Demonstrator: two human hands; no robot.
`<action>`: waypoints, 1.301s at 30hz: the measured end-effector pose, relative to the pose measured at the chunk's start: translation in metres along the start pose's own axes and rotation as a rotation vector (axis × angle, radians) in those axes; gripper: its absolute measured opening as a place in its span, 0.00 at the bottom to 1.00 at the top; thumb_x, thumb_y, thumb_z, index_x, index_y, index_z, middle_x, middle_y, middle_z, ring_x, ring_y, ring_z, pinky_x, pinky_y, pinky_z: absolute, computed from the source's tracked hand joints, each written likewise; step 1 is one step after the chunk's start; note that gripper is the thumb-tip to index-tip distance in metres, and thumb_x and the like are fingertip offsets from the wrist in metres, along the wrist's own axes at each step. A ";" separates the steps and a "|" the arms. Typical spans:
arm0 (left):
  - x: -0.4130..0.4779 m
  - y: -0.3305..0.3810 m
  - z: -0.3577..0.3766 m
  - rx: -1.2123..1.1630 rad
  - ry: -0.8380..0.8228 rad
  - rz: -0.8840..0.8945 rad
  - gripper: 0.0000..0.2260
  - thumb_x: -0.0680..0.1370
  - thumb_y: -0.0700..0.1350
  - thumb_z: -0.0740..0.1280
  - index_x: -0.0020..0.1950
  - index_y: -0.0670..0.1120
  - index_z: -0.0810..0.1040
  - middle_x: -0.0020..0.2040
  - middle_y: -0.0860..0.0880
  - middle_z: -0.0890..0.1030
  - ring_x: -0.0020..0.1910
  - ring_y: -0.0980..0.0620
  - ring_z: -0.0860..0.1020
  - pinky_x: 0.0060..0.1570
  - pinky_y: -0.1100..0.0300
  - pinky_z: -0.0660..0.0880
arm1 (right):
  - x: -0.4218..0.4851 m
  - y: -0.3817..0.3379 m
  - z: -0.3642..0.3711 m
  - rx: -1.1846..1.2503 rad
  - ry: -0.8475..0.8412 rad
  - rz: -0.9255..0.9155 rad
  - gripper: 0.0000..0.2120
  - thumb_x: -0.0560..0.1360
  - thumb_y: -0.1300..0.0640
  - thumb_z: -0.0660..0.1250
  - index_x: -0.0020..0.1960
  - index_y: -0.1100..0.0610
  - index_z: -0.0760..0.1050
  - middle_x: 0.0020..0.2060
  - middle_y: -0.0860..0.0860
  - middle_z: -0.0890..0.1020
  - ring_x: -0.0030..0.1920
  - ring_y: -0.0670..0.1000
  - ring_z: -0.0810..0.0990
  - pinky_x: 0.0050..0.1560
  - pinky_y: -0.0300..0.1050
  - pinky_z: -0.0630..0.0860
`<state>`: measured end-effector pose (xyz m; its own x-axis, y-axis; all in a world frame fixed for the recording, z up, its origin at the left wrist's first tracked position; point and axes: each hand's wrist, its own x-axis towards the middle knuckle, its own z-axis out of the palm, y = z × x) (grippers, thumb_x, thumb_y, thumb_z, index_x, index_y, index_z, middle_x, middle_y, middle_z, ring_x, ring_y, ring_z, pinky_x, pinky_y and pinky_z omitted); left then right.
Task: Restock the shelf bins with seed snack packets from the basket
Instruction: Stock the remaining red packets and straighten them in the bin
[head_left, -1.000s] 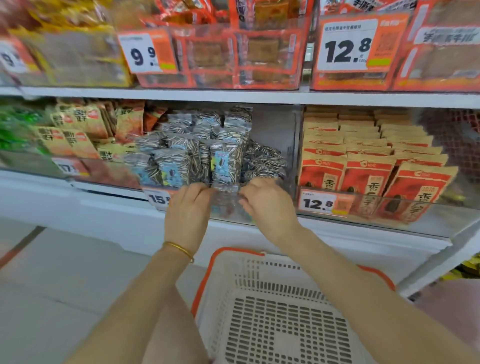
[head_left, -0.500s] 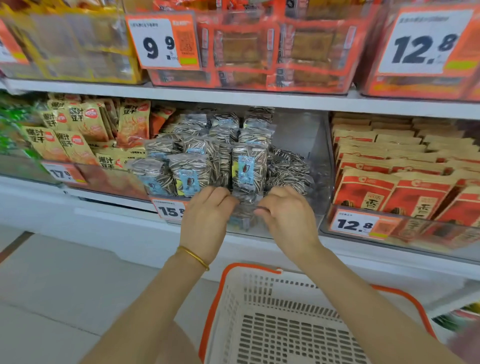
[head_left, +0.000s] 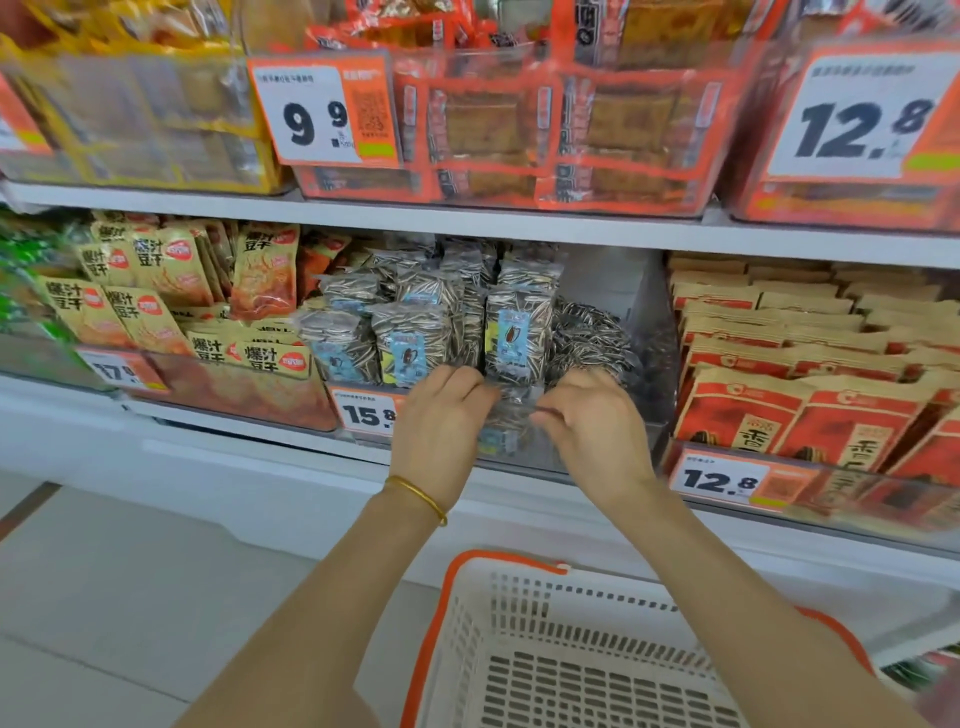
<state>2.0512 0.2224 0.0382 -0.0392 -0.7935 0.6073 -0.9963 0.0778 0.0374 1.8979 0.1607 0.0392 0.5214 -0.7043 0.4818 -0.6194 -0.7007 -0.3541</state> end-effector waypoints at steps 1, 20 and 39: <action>-0.001 0.000 0.001 0.004 0.002 0.001 0.16 0.67 0.36 0.55 0.44 0.41 0.82 0.41 0.44 0.80 0.40 0.43 0.76 0.35 0.55 0.74 | 0.000 0.001 0.001 -0.001 0.001 0.002 0.02 0.70 0.61 0.73 0.40 0.59 0.82 0.35 0.53 0.78 0.41 0.58 0.75 0.41 0.47 0.72; 0.005 -0.019 -0.027 0.060 0.269 0.032 0.12 0.73 0.35 0.66 0.56 0.40 0.80 0.53 0.42 0.80 0.53 0.43 0.76 0.51 0.50 0.73 | 0.016 -0.024 -0.005 0.043 0.024 0.105 0.21 0.73 0.57 0.70 0.64 0.61 0.73 0.57 0.57 0.76 0.60 0.59 0.73 0.61 0.50 0.70; 0.058 -0.050 -0.031 0.150 -0.137 -0.130 0.27 0.75 0.56 0.51 0.64 0.40 0.75 0.61 0.41 0.78 0.62 0.43 0.75 0.68 0.49 0.64 | 0.078 -0.033 0.030 0.902 0.073 0.772 0.28 0.71 0.66 0.68 0.68 0.56 0.64 0.57 0.50 0.76 0.59 0.53 0.75 0.61 0.47 0.71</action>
<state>2.1015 0.1917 0.0963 0.0899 -0.8662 0.4915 -0.9935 -0.1125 -0.0166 1.9762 0.1253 0.0645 0.1388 -0.9877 -0.0725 -0.1032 0.0584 -0.9929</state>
